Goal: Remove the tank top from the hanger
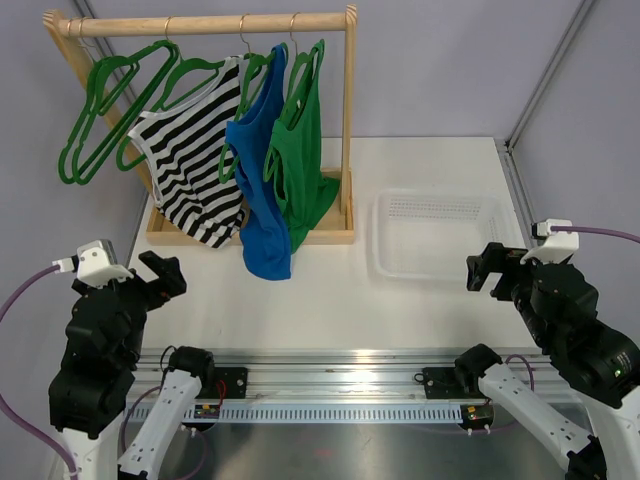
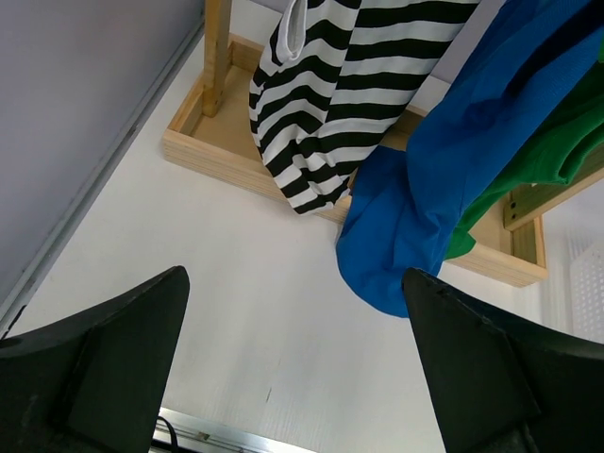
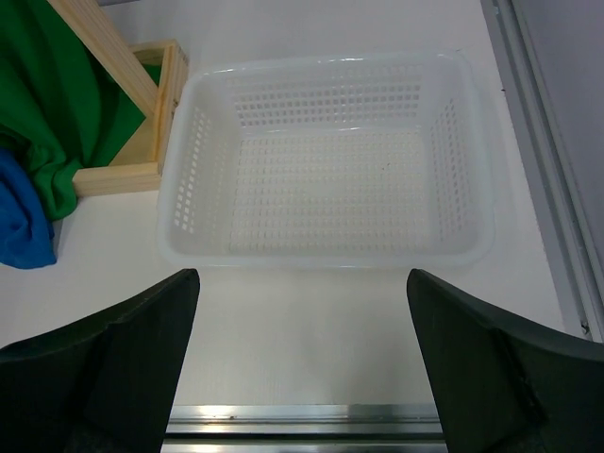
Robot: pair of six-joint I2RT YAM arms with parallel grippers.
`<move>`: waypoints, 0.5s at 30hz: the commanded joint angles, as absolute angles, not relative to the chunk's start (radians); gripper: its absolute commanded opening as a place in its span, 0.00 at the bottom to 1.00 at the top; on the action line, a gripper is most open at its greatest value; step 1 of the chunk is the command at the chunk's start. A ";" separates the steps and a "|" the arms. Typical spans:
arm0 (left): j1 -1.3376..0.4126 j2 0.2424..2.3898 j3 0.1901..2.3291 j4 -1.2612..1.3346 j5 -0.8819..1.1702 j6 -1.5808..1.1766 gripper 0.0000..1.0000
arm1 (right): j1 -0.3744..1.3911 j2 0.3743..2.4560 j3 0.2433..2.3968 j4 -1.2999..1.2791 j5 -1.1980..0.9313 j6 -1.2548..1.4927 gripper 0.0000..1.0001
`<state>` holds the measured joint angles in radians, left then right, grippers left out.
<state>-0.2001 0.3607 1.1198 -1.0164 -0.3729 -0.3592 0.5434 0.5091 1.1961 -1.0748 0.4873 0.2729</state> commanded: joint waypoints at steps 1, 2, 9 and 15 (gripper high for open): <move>-0.204 0.357 1.164 -0.980 -0.339 -0.339 0.99 | 0.549 0.525 1.197 -1.026 0.456 0.291 1.00; -0.204 0.363 1.172 -0.980 -0.327 -0.336 0.99 | 0.549 0.525 1.197 -1.023 0.433 0.290 0.99; -0.204 0.460 1.334 -0.985 -0.126 -0.322 0.99 | 0.551 0.509 1.175 -0.977 0.374 0.307 1.00; -0.202 0.703 1.544 -0.960 0.119 -0.334 0.99 | 0.549 0.544 1.195 -0.971 0.293 0.337 1.00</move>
<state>-0.2001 0.5587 1.4700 -1.0195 -0.0814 -0.3435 0.5434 0.5159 1.1774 -1.0191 0.3546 0.3115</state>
